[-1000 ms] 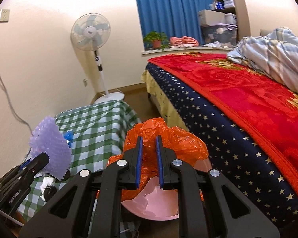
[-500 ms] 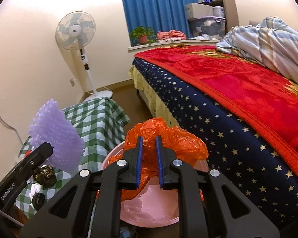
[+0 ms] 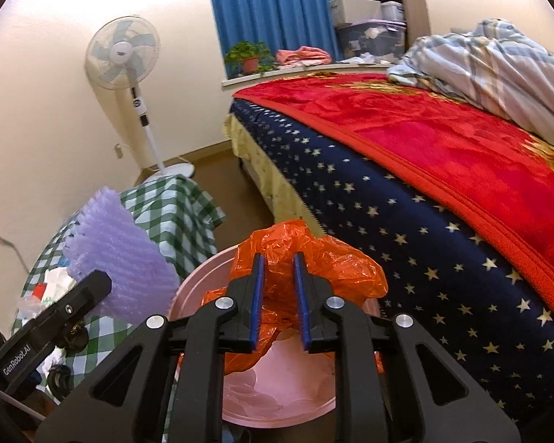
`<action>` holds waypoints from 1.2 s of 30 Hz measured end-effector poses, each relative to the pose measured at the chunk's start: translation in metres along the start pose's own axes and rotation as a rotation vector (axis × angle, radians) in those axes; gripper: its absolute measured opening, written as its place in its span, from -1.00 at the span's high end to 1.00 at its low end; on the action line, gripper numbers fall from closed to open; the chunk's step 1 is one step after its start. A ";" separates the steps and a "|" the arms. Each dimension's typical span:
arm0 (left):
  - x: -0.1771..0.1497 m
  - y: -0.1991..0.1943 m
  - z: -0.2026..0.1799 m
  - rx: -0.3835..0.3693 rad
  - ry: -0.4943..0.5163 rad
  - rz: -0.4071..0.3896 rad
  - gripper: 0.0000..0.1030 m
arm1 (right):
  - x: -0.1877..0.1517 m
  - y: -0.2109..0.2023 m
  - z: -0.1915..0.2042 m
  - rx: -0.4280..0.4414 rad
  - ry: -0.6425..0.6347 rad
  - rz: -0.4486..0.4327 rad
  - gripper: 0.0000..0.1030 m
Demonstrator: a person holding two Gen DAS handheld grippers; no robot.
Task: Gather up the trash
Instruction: 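Carry both items over the pink bin and open both tools to drop them, then grasp the white tissue with left tool while right tool grasps dark cloth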
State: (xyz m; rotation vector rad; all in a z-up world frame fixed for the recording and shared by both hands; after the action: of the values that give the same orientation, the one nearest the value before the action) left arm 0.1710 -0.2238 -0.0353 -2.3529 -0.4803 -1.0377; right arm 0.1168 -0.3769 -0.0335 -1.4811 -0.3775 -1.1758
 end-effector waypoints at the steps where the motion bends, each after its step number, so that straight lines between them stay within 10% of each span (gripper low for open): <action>1: -0.003 0.003 0.005 0.009 -0.023 0.013 0.24 | 0.000 0.001 -0.003 -0.010 0.014 0.004 0.35; 4: -0.010 0.006 0.016 0.051 -0.035 0.037 0.07 | 0.000 0.002 -0.012 -0.039 0.047 0.005 0.00; 16: -0.006 -0.017 0.027 0.124 -0.006 0.024 0.07 | 0.000 -0.003 -0.004 -0.011 0.044 -0.003 0.00; 36: 0.003 -0.121 0.064 0.328 0.021 -0.069 0.07 | -0.028 -0.040 0.103 0.276 -0.101 -0.006 0.06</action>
State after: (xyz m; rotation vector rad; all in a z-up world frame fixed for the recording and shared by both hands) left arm 0.1483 -0.0889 -0.0319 -2.0463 -0.6731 -0.9338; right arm 0.1194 -0.2638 -0.0187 -1.3002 -0.5897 -1.0113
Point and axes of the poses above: each gripper's, at about its wrist camera, not at the fingertips, and y roughly the way its jaws point, z to its left, x to its top, the point moved 9 cm from there along y, roughly the way its jaws point, and after that the axes turned 6 degrees about -x, right-handed, at the moved point
